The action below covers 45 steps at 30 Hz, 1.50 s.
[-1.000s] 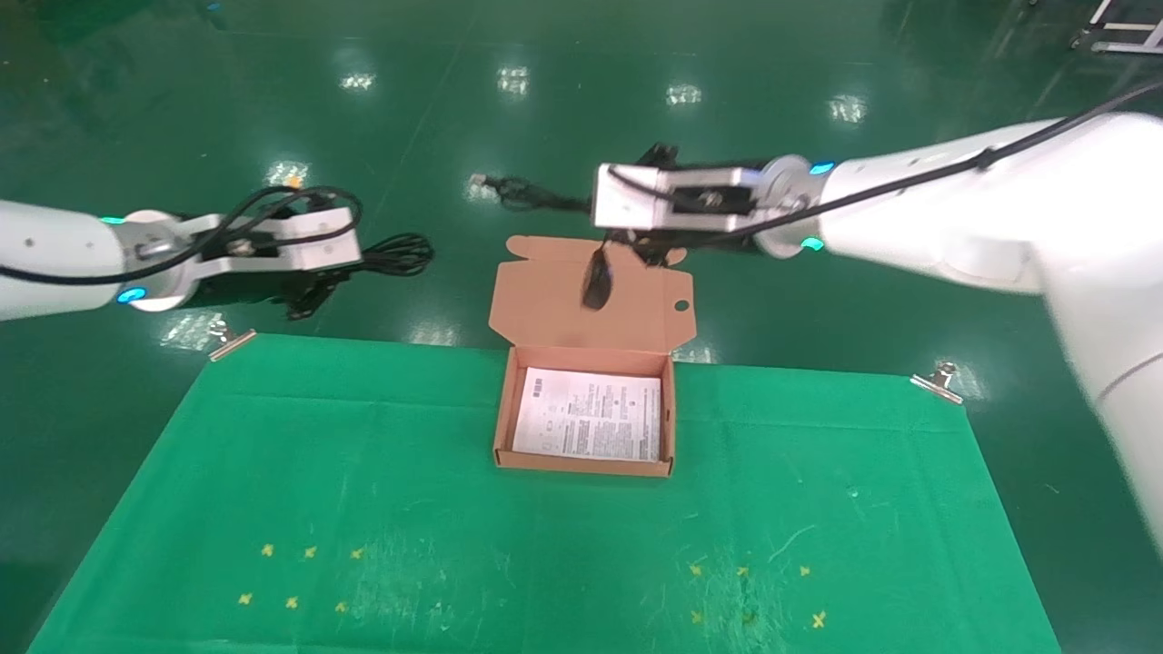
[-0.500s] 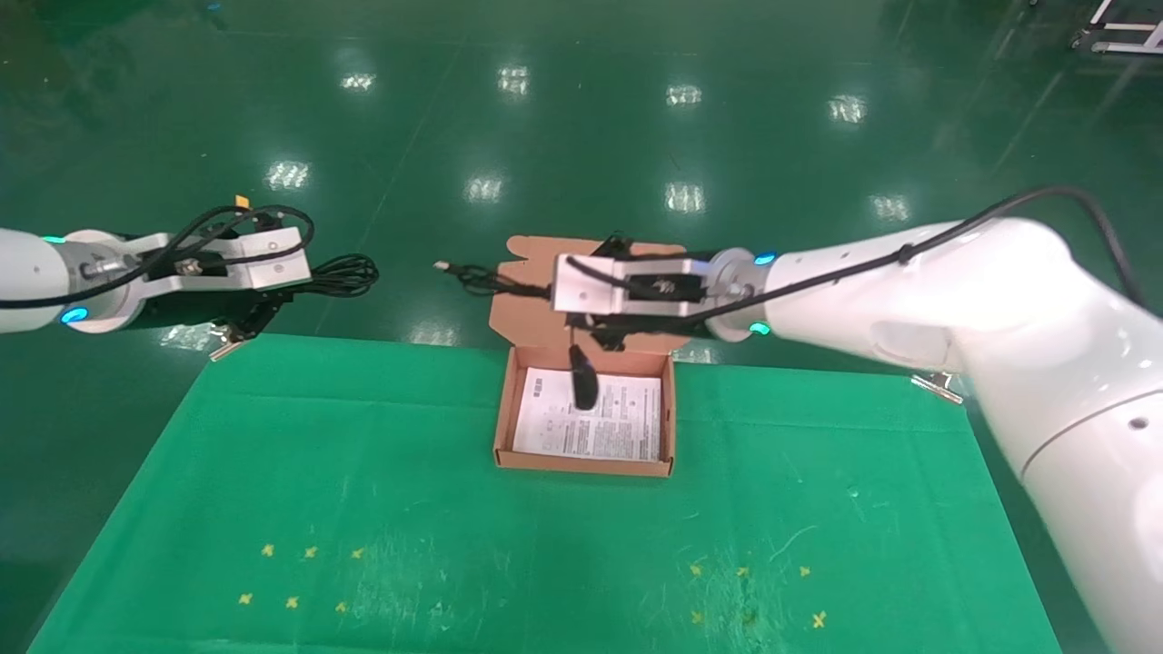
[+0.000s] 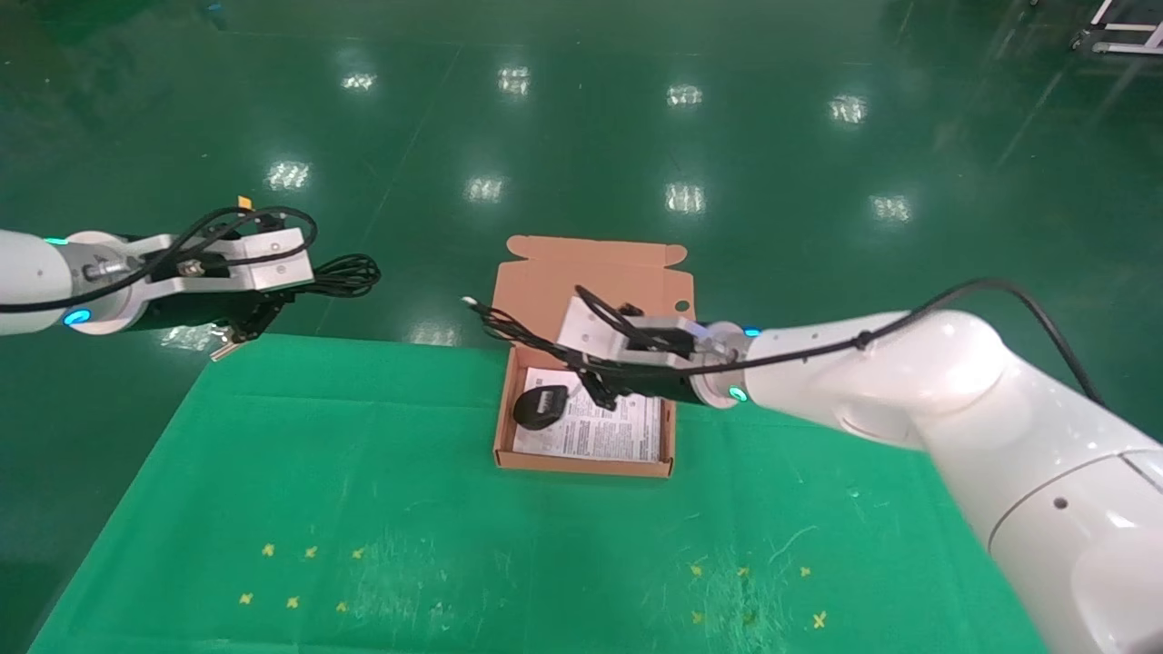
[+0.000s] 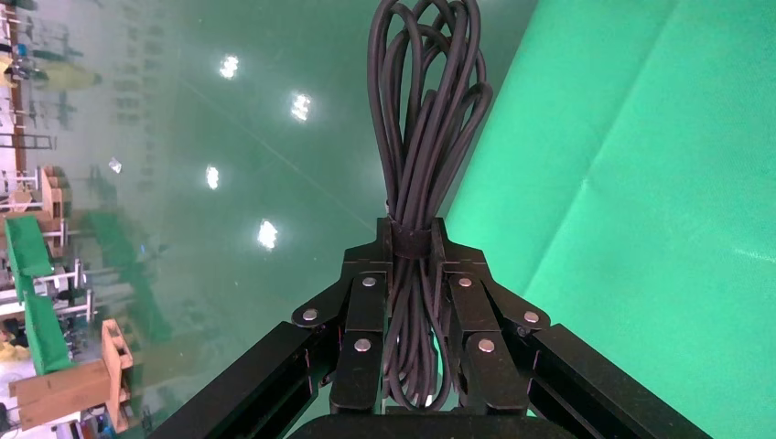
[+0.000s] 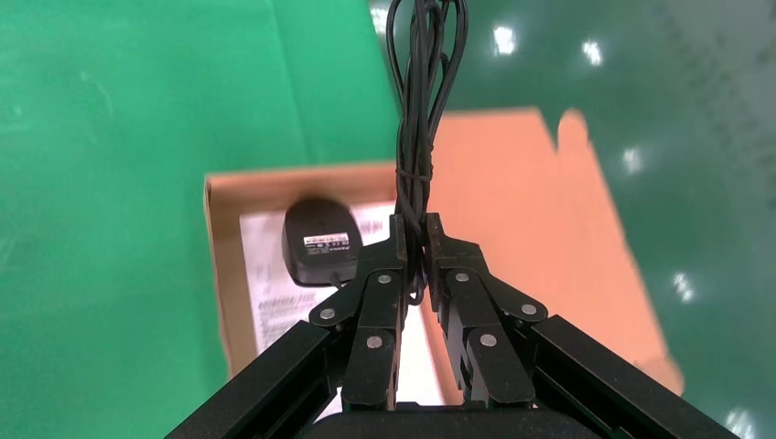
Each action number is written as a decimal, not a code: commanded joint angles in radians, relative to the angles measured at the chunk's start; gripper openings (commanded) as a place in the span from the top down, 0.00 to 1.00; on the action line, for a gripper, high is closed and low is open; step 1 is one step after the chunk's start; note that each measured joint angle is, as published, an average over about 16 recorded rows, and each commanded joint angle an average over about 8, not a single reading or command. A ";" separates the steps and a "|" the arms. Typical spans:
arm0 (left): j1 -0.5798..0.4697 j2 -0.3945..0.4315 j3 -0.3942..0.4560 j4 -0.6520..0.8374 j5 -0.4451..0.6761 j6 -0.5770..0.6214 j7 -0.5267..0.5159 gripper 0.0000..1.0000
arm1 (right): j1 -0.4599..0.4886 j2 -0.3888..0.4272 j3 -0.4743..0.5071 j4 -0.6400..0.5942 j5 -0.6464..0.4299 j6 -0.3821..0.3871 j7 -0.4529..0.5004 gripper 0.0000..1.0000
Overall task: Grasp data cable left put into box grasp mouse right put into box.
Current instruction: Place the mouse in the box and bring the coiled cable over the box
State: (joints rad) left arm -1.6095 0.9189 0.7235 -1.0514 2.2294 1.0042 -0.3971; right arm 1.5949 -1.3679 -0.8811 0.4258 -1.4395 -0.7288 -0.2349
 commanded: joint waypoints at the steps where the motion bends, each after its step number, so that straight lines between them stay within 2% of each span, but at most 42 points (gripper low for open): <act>1: 0.000 0.000 0.000 -0.001 0.001 0.000 -0.001 1.00 | -0.009 0.001 -0.024 -0.015 0.015 0.023 0.035 1.00; 3: 0.001 0.000 0.000 -0.002 0.001 0.000 -0.002 1.00 | -0.011 0.001 -0.045 -0.026 0.023 0.034 0.050 1.00; 4: 0.001 0.000 0.000 -0.002 0.001 0.000 -0.002 1.00 | -0.011 0.001 -0.056 -0.030 0.025 0.040 0.055 0.90; 11: 0.001 -0.001 0.000 -0.003 0.002 0.001 -0.003 1.00 | -0.004 0.002 -0.105 -0.037 0.031 0.065 0.052 0.03; 12: 0.001 -0.001 0.000 -0.004 0.002 0.001 -0.003 1.00 | -0.004 0.003 -0.107 -0.036 0.032 0.067 0.052 0.00; 21: 0.023 0.025 0.014 -0.019 0.005 -0.013 0.012 1.00 | -0.008 0.031 -0.125 -0.005 0.033 0.063 0.060 0.00; 29: 0.096 0.130 0.054 0.005 0.056 -0.116 0.030 1.00 | -0.005 0.082 -0.138 0.035 0.021 0.051 0.088 0.00; 37: 0.170 0.267 0.082 0.084 0.054 -0.285 0.088 1.00 | -0.005 0.241 -0.140 0.175 0.000 0.047 0.147 0.00; 45: 0.193 0.401 0.112 0.237 -0.033 -0.393 0.209 1.00 | -0.013 0.419 -0.160 0.409 -0.058 0.044 0.292 0.00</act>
State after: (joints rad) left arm -1.4189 1.3055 0.8431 -0.8261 2.1891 0.6130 -0.1873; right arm 1.5823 -0.9593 -1.0427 0.8286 -1.5025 -0.6822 0.0605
